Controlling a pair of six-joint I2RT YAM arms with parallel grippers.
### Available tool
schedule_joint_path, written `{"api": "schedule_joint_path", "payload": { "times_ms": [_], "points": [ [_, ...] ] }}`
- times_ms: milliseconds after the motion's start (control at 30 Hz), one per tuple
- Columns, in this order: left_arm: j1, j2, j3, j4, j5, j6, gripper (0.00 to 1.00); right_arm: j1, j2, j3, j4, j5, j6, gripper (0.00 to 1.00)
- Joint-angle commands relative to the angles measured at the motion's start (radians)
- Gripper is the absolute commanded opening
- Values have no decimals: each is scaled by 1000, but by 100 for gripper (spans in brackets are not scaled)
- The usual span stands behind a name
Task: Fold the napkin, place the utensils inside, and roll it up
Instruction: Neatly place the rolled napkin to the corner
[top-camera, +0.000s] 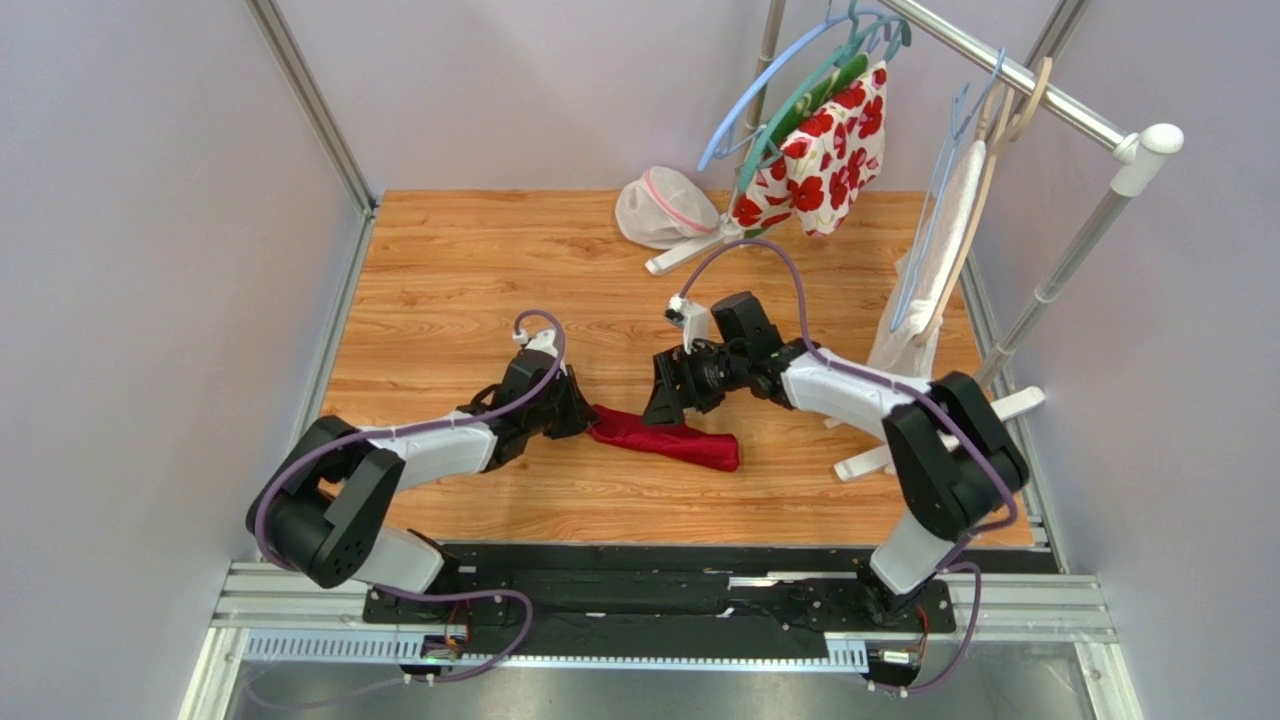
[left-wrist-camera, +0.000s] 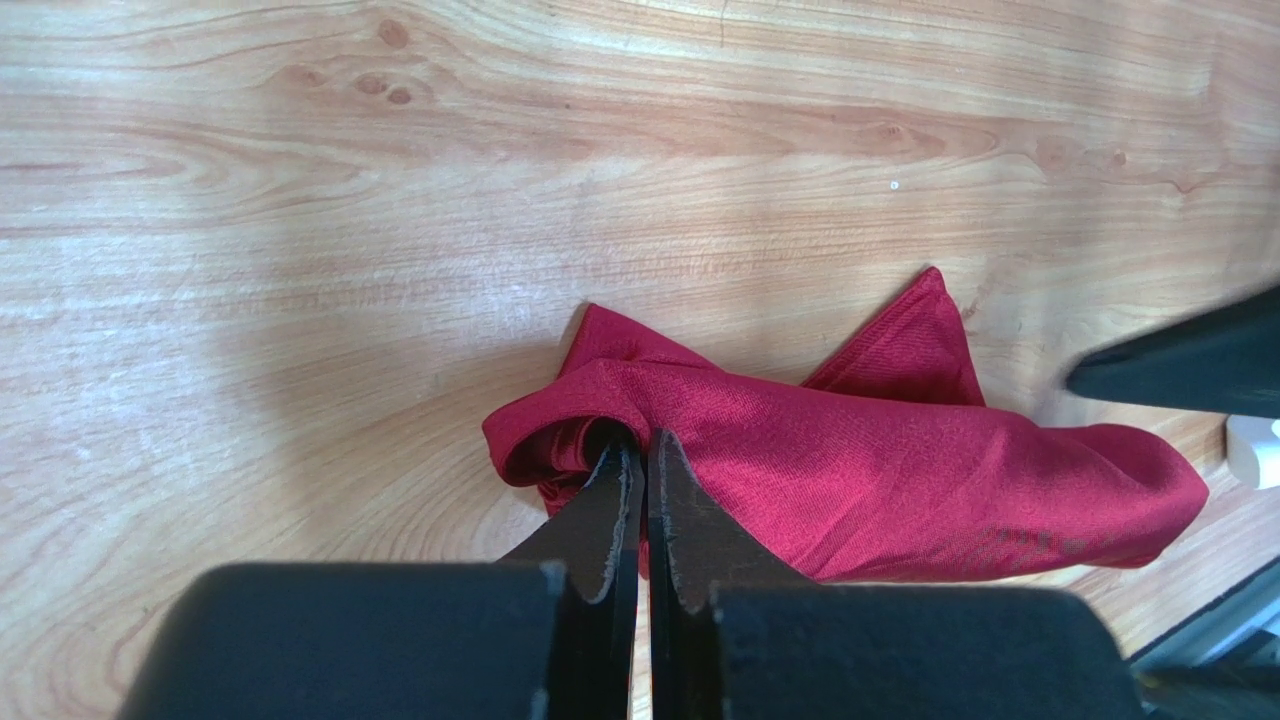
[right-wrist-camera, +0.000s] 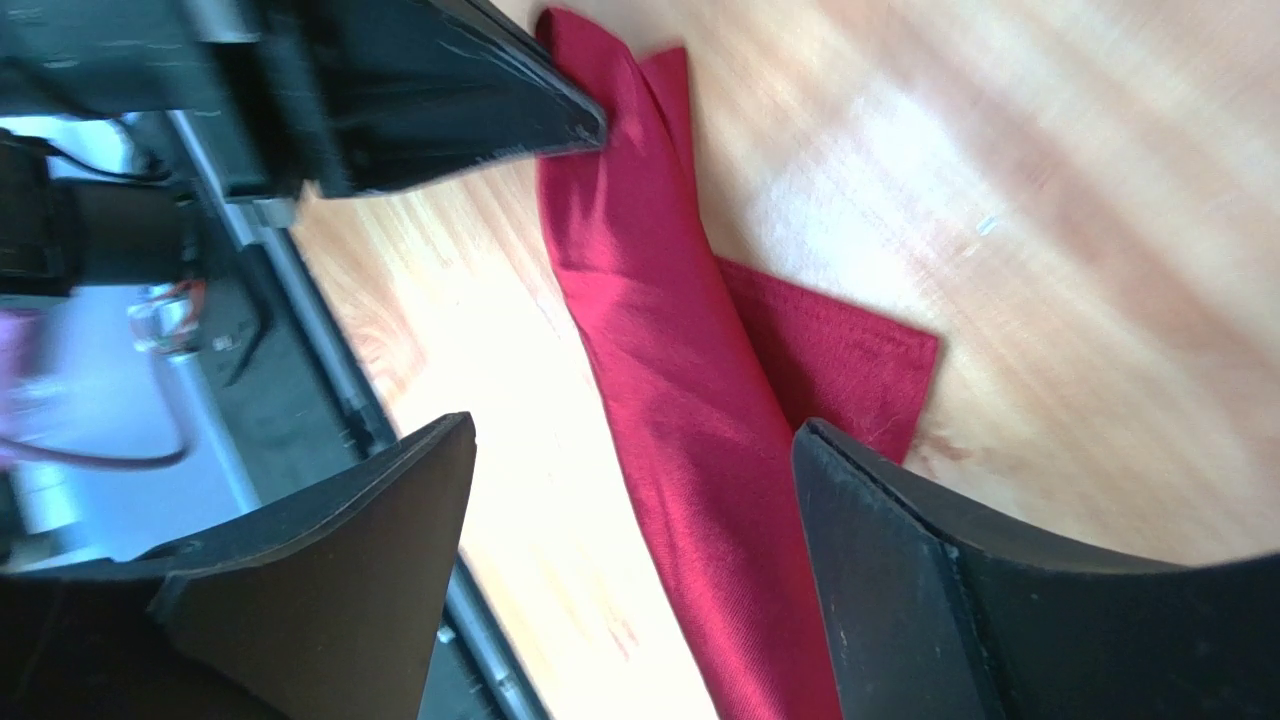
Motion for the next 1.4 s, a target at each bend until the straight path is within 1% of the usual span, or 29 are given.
{"api": "schedule_joint_path", "payload": {
  "times_ms": [0,33,67,100,167,200,267,300,400,600,700,833,967,1000,1033,1067,1100,1133,1167,1200,1267,1300,1367],
  "points": [
    [-1,28,45,-21,14,28,0,67,-143,-55,112,228,-114,82],
    [-1,38,52,-30,20,30,0,87,-154,-55,76,247,-142,82],
    [-1,41,58,-37,22,30,0,112,-164,-52,51,283,-204,82],
    [-1,45,68,-41,23,33,0,176,-178,-54,28,391,-249,82],
    [1,58,79,-57,26,37,0,236,-180,-55,-22,493,-330,82],
    [1,62,88,-64,29,39,0,283,-177,-60,-32,583,-354,82],
    [4,71,96,-75,34,39,0,323,-169,-75,-36,648,-383,81],
    [5,73,99,-77,39,39,0,357,-166,-83,-33,740,-410,80],
    [8,81,111,-89,45,42,0,409,-148,-94,-26,822,-441,76],
    [13,88,127,-107,54,49,0,458,-79,-94,-27,912,-499,72],
    [16,88,136,-118,56,53,0,458,-54,-91,-24,902,-507,68],
    [19,87,138,-118,66,60,0,440,-14,-86,-21,879,-489,66],
    [21,74,142,-118,72,68,0,377,-10,-74,-33,743,-434,63],
    [21,67,142,-116,71,76,0,348,-2,-71,-47,682,-411,57],
    [21,61,142,-119,69,79,0,336,3,-66,-53,664,-401,54],
    [21,55,144,-120,68,82,0,322,10,-58,-61,609,-394,51],
    [22,41,144,-121,68,85,0,299,18,-54,-69,560,-382,44],
    [22,33,145,-124,66,85,8,291,35,-49,-84,542,-378,42],
    [24,25,148,-129,66,86,13,285,42,-45,-92,528,-377,39],
    [30,6,160,-150,68,94,29,278,50,-40,-105,506,-371,37],
    [44,-22,189,-191,59,97,44,270,76,-29,-115,483,-357,33],
    [74,-56,199,-242,62,96,53,259,85,-23,-119,474,-342,33],
    [112,-105,220,-288,62,96,58,253,104,-14,-119,472,-288,33]
  ]
}}
